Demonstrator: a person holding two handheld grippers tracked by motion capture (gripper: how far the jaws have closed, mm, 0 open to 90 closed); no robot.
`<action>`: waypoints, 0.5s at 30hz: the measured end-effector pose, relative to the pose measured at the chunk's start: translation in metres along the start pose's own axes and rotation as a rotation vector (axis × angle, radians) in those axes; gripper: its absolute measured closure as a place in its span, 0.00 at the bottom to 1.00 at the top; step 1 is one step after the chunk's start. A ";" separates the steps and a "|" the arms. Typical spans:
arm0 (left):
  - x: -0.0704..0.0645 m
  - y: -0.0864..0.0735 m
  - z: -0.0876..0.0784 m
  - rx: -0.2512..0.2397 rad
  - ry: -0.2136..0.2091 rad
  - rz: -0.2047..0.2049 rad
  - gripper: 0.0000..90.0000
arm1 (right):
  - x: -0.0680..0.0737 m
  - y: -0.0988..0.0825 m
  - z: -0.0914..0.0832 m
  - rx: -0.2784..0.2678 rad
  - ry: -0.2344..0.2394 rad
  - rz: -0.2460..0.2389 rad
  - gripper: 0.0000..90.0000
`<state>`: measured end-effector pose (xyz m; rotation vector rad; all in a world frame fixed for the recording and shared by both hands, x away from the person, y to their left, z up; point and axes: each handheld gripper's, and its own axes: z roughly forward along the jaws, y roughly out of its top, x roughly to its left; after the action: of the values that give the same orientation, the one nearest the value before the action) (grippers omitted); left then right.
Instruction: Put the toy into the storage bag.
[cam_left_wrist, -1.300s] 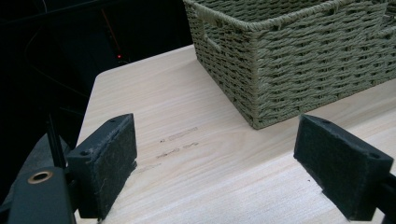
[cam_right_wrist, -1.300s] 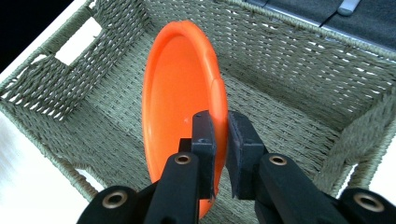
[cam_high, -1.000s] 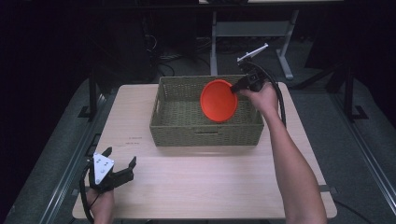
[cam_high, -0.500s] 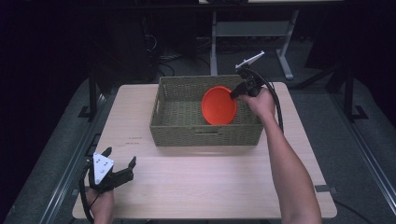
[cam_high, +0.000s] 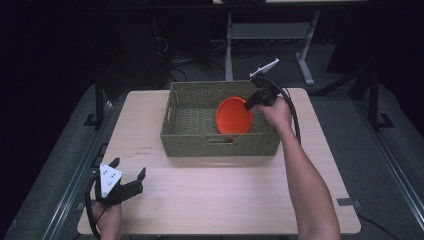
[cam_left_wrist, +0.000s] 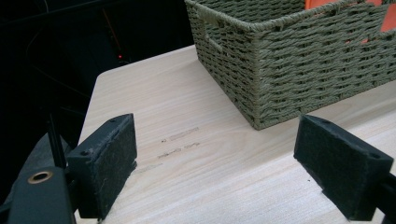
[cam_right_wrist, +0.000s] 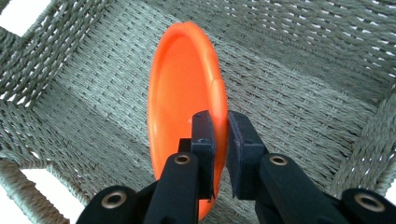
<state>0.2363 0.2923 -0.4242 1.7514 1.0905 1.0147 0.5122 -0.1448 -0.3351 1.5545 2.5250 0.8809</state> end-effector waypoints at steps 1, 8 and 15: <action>0.000 0.000 0.000 0.000 0.000 0.002 0.14 | 0.000 0.000 0.000 0.003 0.000 0.001 0.91; 0.000 0.000 0.000 -0.003 -0.001 0.000 0.14 | -0.004 -0.002 0.003 0.030 0.017 0.012 0.88; -0.001 0.000 0.001 -0.002 -0.005 -0.002 0.14 | -0.007 -0.003 -0.005 0.019 0.004 0.026 0.78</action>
<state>0.2370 0.2912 -0.4246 1.7496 1.0876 1.0092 0.5118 -0.1539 -0.3335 1.5959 2.5288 0.8668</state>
